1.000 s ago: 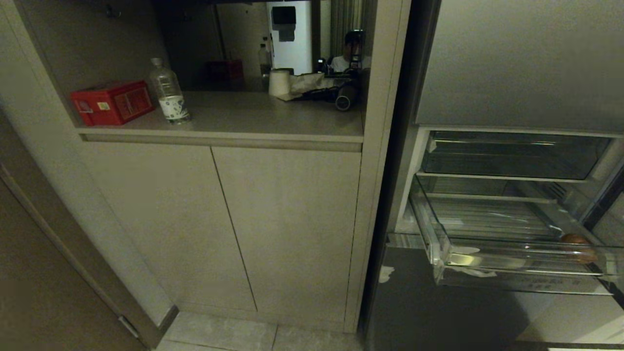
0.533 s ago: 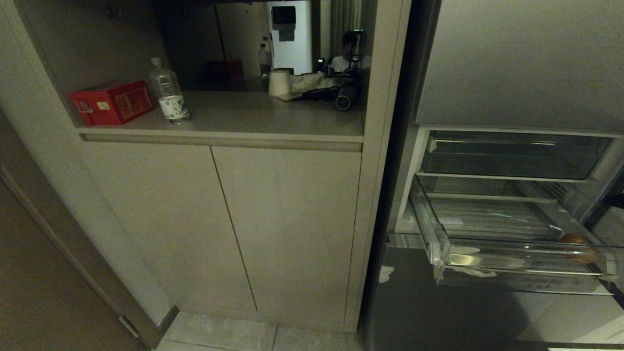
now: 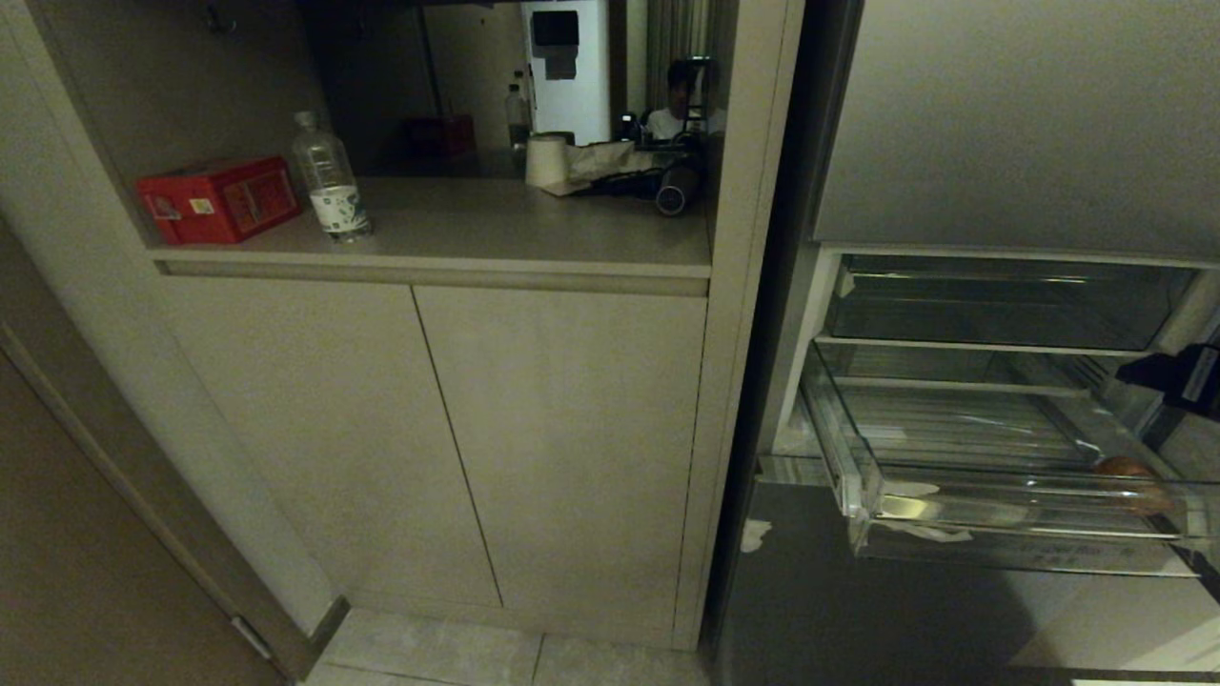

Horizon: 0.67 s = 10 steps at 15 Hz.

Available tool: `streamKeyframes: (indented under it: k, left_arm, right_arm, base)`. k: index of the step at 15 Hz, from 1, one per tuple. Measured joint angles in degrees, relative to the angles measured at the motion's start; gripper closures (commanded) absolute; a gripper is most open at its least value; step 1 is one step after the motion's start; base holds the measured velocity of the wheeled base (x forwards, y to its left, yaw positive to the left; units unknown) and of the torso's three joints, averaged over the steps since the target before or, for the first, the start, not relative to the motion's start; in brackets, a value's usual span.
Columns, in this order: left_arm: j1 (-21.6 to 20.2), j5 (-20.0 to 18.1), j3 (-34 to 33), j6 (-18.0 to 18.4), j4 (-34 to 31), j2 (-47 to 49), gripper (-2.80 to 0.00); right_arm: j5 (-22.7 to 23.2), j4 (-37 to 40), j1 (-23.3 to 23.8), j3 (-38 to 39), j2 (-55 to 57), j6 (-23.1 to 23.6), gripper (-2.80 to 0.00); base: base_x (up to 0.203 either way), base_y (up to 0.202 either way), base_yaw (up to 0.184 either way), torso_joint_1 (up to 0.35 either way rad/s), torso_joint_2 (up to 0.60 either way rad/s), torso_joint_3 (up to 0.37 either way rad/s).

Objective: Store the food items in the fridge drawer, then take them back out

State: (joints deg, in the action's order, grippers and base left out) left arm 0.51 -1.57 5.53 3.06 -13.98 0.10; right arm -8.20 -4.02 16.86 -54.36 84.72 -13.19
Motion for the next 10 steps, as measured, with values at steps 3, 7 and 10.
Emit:
streamKeyframes:
  k: [3,7,10]
  left_arm:
    - [0.0,0.0,0.0,0.0,0.0,0.0,0.00]
    - [0.0,0.0,0.0,0.0,0.0,0.0,0.00]
    - [0.0,0.0,0.0,0.0,0.0,0.0,0.00]
  right_arm:
    - [-0.2,-0.1,0.6,-0.6,2.4,0.2,-2.80]
    - [-0.3,-0.9,0.7,-0.7,3.2,1.3,-2.80]
    - [-1.0,-1.2,1.0,-0.4,3.1,1.4,-2.80]
  base:
    - [0.000,0.000,0.000,0.000,0.00,0.000]
    - [0.000,0.000,0.000,0.000,0.00,0.000]
    - [0.000,0.000,0.000,0.000,0.00,0.000]
